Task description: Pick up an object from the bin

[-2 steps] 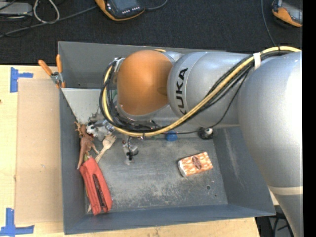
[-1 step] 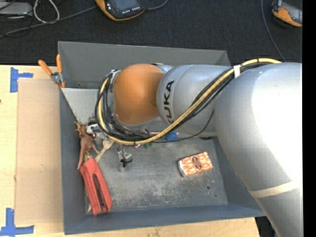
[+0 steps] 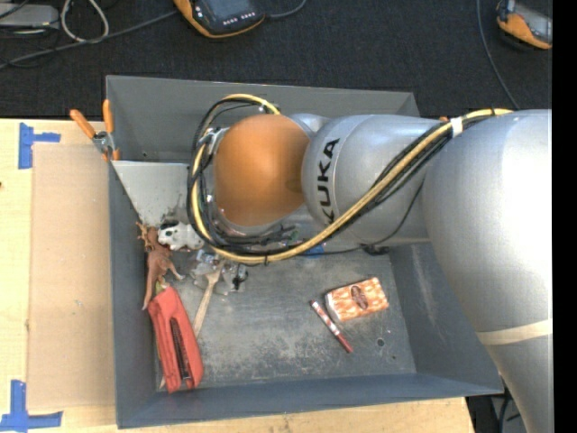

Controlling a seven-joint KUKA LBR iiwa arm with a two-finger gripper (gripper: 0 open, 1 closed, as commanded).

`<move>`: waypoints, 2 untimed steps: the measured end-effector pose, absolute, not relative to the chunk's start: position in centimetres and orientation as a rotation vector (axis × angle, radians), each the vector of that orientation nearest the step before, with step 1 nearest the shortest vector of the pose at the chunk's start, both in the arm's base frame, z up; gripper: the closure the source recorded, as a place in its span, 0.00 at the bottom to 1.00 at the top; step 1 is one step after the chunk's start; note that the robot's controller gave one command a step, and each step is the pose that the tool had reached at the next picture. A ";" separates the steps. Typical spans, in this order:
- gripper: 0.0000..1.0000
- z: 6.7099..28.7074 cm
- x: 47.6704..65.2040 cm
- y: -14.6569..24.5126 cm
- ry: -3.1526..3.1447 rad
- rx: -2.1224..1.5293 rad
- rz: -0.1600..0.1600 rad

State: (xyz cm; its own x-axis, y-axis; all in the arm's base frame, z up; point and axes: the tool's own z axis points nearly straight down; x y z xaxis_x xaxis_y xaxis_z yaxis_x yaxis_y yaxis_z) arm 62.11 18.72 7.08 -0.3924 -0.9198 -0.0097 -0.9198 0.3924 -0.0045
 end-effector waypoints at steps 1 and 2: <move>1.00 7.1 62.1 18.7 2.614 -1.723 0.004; 1.00 10.4 61.9 18.8 2.618 -1.723 0.007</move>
Offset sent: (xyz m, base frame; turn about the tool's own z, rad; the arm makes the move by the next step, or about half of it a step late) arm -0.0001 0.0000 0.0509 0.0012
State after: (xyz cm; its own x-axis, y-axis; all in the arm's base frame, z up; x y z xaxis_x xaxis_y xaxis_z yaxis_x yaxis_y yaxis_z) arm 61.94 18.79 10.39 -0.3958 -0.9183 -0.0085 -0.9183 0.3958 -0.0003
